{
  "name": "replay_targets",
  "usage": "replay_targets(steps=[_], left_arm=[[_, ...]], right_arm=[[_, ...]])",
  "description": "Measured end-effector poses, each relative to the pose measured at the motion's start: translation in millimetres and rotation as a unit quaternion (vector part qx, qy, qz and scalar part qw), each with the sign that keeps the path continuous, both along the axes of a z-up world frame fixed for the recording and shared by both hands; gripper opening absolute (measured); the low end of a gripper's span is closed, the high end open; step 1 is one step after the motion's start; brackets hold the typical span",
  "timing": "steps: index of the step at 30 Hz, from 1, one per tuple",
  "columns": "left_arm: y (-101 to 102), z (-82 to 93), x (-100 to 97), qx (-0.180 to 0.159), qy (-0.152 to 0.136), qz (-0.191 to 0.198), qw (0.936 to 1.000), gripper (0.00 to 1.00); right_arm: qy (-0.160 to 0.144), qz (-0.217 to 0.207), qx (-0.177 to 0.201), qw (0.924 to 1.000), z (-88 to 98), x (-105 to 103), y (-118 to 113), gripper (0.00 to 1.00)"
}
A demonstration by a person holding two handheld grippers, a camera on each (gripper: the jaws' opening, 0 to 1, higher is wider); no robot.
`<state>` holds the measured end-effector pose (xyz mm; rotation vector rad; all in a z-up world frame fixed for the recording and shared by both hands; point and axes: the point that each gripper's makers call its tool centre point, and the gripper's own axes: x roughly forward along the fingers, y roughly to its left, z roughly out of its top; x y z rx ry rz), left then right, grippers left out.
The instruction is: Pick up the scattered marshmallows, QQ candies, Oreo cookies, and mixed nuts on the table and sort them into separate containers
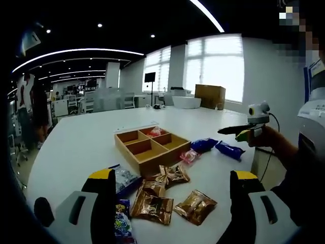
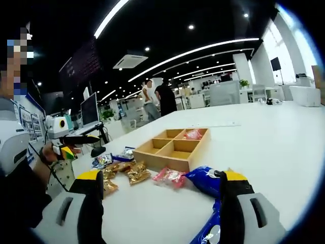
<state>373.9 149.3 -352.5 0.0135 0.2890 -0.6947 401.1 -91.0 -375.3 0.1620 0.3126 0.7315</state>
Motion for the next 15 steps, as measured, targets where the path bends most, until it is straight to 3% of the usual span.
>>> replay_targets(steps=[15], left_arm=[[-0.8, 2.2, -1.1, 0.003, -0.006, -0.006, 1.0000, 0.97]], right_arm=[[0.001, 0.005, -0.002, 1.0000, 0.1, 2.3, 3.8, 0.90]])
